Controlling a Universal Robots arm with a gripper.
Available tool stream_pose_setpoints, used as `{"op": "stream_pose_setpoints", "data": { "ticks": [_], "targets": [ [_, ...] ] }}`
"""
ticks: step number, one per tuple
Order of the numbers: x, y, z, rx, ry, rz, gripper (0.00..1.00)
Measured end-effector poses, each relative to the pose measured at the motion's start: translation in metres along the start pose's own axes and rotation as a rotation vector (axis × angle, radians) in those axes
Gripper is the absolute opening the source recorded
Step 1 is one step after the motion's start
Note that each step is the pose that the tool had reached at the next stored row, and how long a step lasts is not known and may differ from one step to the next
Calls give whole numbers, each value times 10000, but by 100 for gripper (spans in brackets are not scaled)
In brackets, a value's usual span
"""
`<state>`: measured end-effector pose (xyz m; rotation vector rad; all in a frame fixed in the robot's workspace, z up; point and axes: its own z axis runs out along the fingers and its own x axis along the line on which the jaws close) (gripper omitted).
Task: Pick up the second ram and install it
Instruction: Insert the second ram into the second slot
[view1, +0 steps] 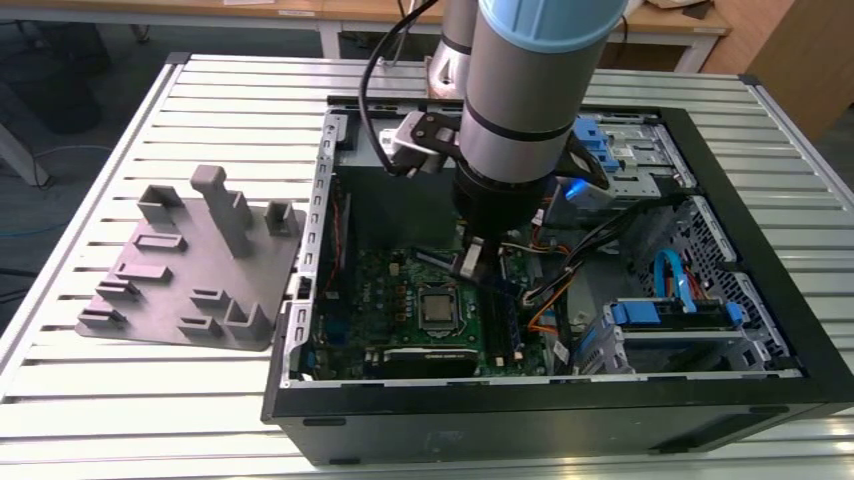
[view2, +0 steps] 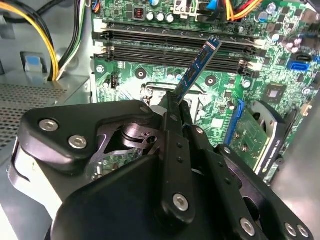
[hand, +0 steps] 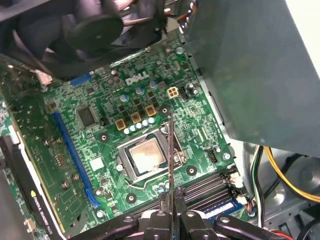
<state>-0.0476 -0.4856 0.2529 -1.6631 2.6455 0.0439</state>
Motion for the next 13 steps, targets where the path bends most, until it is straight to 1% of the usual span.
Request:
{"op": "stream_pose_setpoints", "data": {
  "ticks": [13],
  "targets": [
    [0, 0, 1, 36, -18, 1253, 11]
  ]
}}
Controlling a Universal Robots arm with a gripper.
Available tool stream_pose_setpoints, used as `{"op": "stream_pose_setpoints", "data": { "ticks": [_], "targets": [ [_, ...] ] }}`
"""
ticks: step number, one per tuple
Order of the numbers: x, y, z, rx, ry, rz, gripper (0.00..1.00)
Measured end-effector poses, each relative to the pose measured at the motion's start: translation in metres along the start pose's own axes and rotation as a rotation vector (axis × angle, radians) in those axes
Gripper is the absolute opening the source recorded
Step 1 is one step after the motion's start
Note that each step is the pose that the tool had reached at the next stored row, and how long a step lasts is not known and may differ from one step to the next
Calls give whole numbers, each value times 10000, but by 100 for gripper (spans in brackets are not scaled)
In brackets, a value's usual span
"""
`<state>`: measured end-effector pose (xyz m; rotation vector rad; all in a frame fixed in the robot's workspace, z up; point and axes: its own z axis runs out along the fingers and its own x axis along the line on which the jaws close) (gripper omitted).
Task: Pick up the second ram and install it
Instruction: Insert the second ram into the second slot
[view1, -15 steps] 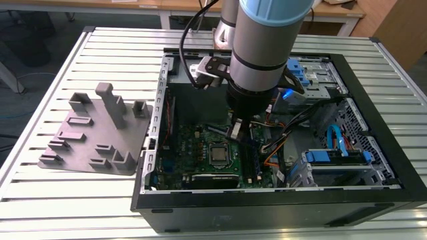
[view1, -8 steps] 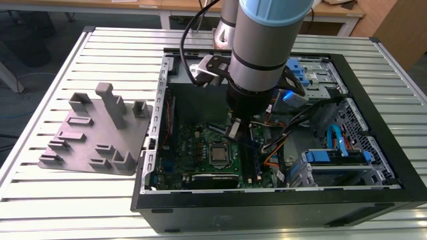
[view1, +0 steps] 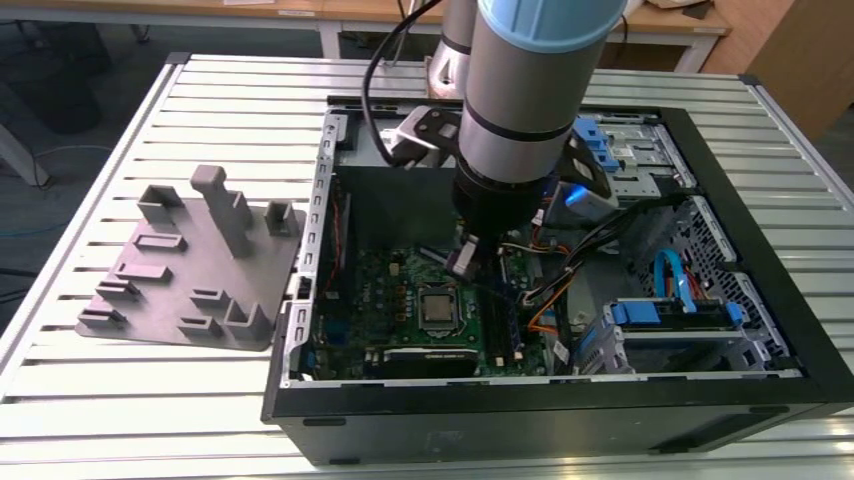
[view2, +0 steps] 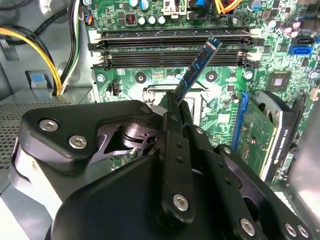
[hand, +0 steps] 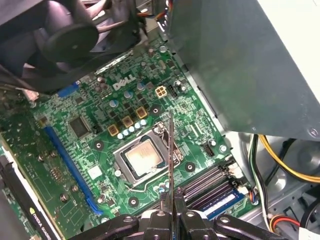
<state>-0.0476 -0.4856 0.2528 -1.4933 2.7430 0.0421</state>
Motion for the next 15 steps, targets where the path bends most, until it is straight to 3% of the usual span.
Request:
{"op": "stream_pose_setpoints", "data": {
  "ticks": [15],
  "targets": [
    [0, 0, 1, 40, -20, 1360, 11]
  ]
}}
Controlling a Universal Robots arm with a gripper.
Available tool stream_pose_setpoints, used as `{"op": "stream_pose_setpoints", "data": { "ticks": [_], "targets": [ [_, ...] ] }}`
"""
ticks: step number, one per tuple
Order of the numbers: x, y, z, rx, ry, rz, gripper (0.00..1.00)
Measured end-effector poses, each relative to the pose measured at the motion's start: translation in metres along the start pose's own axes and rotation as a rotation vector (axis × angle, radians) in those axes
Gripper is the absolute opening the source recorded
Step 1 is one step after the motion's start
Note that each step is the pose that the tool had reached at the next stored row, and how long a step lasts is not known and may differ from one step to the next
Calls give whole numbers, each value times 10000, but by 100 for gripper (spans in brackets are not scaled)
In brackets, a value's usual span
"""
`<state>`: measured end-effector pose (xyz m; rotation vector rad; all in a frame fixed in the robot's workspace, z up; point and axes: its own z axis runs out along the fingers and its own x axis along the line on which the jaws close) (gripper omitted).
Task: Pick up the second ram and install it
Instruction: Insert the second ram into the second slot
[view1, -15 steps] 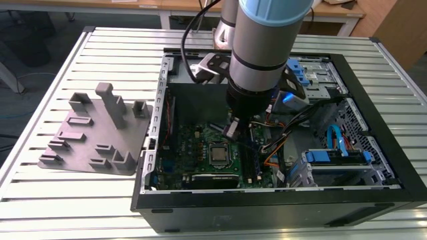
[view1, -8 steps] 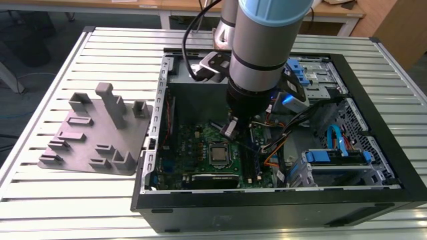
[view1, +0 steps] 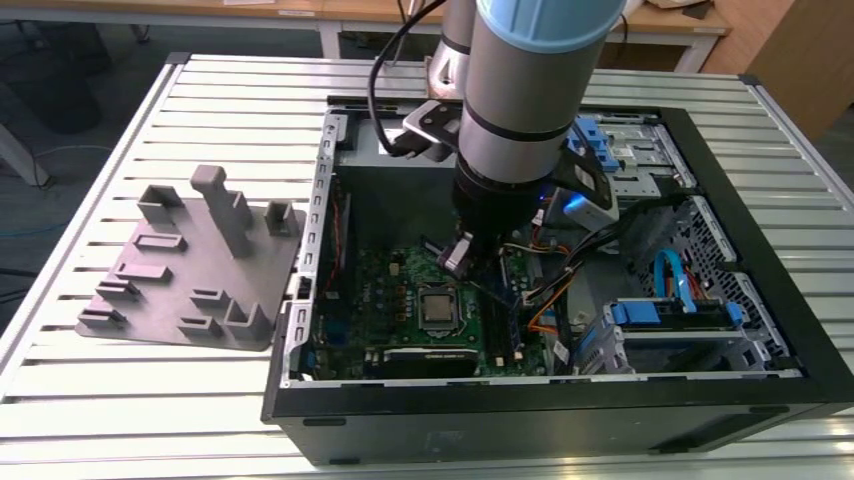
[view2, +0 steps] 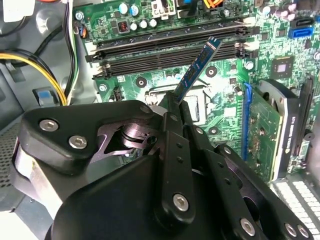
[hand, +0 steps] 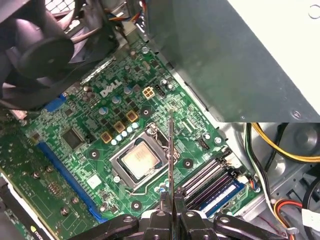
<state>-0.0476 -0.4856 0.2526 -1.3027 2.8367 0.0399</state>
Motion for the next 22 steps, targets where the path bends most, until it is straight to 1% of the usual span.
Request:
{"op": "stream_pose_setpoints", "data": {
  "ticks": [22],
  "targets": [
    [0, 0, 2, 52, -27, 1797, 11]
  ]
}}
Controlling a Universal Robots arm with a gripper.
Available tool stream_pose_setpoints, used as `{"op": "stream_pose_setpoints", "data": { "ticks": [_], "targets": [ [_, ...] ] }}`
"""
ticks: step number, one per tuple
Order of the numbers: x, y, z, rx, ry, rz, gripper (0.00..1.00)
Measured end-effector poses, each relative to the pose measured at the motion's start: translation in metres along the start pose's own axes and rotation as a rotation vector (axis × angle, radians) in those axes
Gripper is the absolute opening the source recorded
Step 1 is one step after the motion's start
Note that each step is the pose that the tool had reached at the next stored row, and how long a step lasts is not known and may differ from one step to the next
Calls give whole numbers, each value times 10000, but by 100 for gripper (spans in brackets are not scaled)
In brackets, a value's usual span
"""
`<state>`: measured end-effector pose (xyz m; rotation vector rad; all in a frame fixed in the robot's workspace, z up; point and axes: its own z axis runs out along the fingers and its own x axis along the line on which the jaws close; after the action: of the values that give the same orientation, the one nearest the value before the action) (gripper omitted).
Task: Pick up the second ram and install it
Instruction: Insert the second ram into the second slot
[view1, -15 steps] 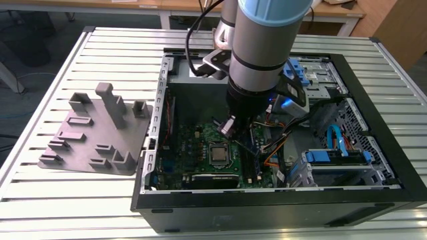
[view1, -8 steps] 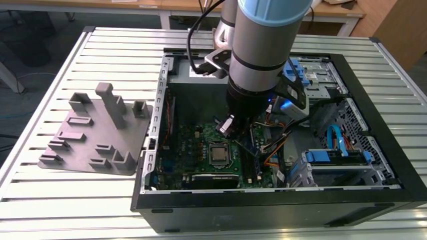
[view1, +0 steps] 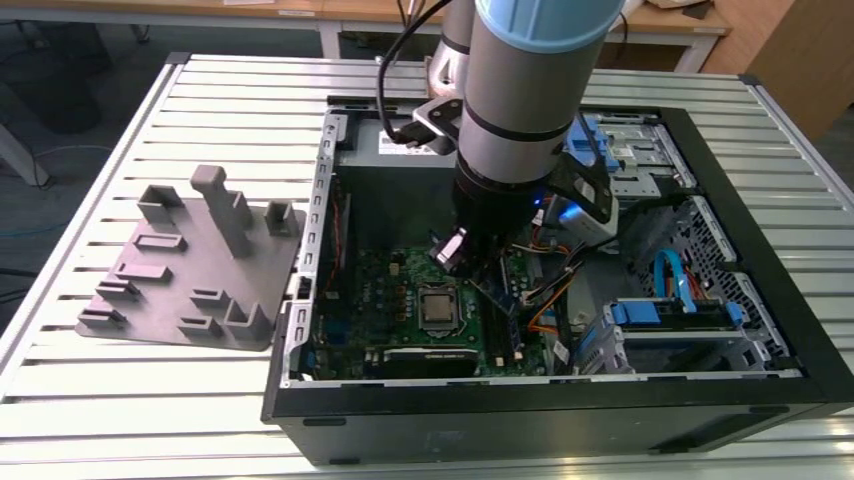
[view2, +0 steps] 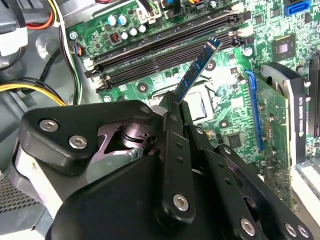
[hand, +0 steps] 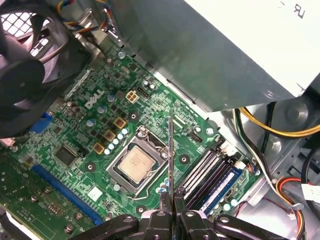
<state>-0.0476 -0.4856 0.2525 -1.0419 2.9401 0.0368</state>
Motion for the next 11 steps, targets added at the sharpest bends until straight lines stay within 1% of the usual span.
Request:
{"op": "stream_pose_setpoints", "data": {
  "ticks": [11],
  "targets": [
    [0, 0, 1, 23, -12, 809, 11]
  ]
}}
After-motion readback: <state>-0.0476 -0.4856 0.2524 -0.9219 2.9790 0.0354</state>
